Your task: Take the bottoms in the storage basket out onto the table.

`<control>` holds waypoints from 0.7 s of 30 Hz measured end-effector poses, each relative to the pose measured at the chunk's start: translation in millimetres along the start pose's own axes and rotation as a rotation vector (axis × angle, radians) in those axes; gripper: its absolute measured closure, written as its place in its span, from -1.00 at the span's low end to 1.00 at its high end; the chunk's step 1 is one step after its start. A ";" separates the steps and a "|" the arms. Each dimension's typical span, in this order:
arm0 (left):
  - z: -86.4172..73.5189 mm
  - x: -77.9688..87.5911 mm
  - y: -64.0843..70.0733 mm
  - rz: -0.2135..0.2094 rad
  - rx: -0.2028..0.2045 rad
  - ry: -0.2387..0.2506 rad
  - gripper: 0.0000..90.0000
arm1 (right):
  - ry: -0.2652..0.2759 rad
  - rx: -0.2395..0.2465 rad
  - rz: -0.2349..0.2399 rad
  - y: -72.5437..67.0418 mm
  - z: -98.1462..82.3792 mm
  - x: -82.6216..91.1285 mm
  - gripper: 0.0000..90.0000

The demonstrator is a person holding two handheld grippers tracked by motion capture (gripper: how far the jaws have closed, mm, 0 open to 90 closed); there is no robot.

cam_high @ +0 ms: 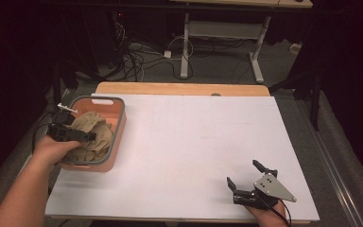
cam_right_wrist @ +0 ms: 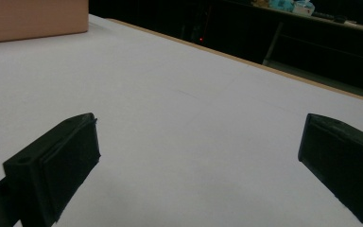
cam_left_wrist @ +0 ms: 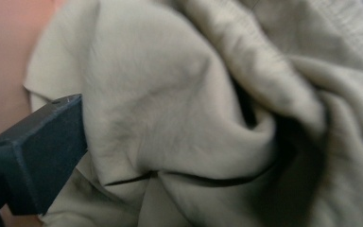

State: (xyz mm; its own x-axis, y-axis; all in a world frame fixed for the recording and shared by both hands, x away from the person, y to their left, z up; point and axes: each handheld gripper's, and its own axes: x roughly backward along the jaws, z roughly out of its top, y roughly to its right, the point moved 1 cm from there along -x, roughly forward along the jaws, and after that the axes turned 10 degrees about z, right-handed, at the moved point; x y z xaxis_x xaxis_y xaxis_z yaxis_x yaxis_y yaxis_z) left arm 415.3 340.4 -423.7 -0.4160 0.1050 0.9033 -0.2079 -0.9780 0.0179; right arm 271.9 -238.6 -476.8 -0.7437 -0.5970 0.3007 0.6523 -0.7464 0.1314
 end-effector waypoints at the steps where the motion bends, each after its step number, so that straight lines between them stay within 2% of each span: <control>1: 0.4 -2.4 0.1 -0.010 0.001 -0.019 -1.00 | -0.002 0.001 0.001 -0.1 -0.1 0.0 -0.99; 6: 6.0 -10.4 3.1 -0.021 -0.035 -0.109 -1.00 | -0.003 0.000 0.002 -1.1 -0.3 -0.1 -0.99; 11: 13.9 -17.1 1.0 -0.035 -0.032 -0.179 -1.00 | -0.005 0.005 0.004 -1.9 -0.2 -0.6 -0.99; 17: 19.6 -26.6 1.6 -0.040 -0.033 -0.241 -1.00 | -0.007 0.006 0.008 -3.1 -0.4 -1.5 -0.99; 21: 20.0 -33.0 3.9 -0.025 -0.056 -0.272 -1.00 | -0.010 0.003 0.007 -3.4 -1.0 -1.6 -0.99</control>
State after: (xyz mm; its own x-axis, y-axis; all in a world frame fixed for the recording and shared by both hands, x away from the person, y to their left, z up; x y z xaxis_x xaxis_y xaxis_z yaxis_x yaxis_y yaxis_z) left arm 445.9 329.6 -444.8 -0.1590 0.0692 0.9848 -0.2666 -0.9635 0.0247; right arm 270.8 -235.3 -478.7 -0.7379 -0.5988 0.3113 0.6577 -0.7415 0.1327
